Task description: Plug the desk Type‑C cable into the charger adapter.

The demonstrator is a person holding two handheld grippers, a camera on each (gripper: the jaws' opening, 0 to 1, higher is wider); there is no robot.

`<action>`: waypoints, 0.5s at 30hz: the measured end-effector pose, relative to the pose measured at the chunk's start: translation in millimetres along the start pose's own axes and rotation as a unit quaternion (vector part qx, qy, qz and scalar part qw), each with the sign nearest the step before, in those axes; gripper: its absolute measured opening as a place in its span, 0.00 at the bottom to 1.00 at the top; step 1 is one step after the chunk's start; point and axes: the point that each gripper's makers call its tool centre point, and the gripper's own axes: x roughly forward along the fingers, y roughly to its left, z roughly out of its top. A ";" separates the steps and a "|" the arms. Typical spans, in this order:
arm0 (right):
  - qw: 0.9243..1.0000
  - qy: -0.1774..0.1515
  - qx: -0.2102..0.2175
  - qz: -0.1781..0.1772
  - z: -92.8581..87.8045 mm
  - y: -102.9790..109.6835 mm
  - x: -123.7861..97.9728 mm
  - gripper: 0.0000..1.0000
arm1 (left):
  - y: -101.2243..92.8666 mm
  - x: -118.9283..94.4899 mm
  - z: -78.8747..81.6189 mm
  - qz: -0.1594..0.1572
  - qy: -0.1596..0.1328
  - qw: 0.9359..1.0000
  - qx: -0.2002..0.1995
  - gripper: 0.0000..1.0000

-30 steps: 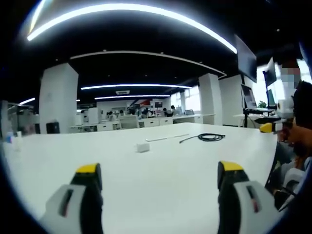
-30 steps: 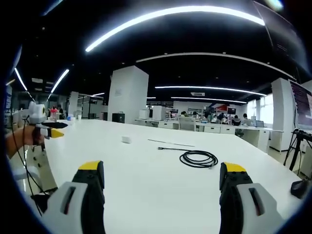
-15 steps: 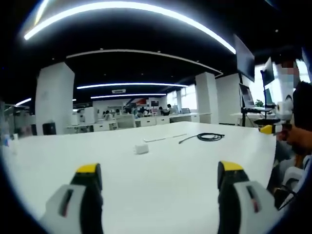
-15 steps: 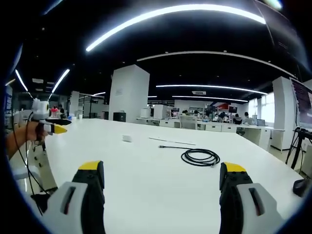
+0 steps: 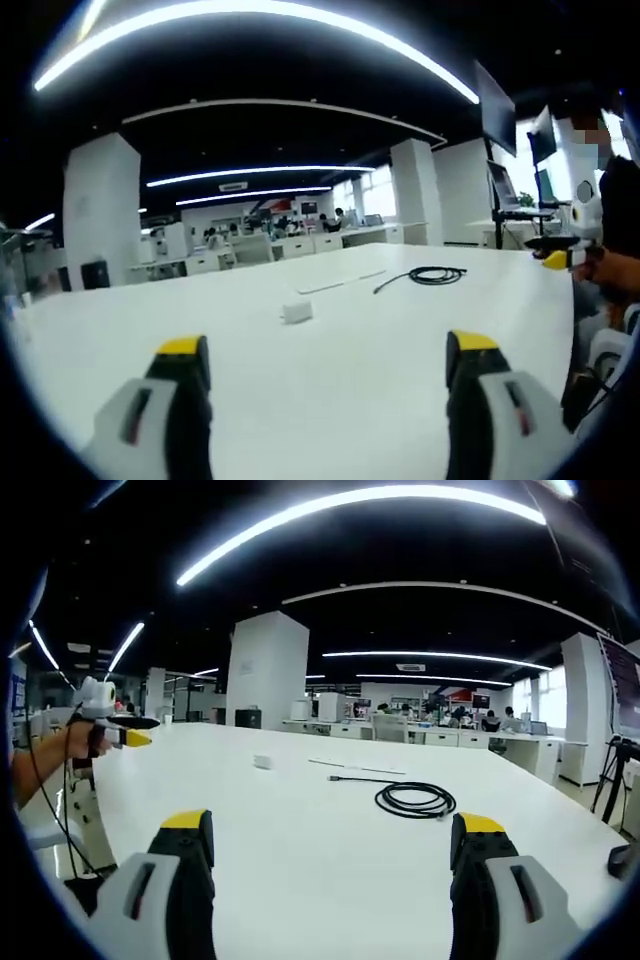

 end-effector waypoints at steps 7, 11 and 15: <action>1.000 0.004 0.005 0.001 -4.2 -0.6 1.6 1.00 | 12.1 17.0 9.8 -0.008 -0.003 1.000 -0.012 0.98; 1.000 0.006 0.005 0.002 -5.5 -0.4 2.3 1.00 | 17.4 25.7 14.4 -0.011 0.002 1.000 -0.001 0.98; 1.000 0.008 0.006 0.005 -7.7 -0.2 4.8 1.00 | 22.9 34.3 19.9 -0.016 0.003 1.000 0.005 0.98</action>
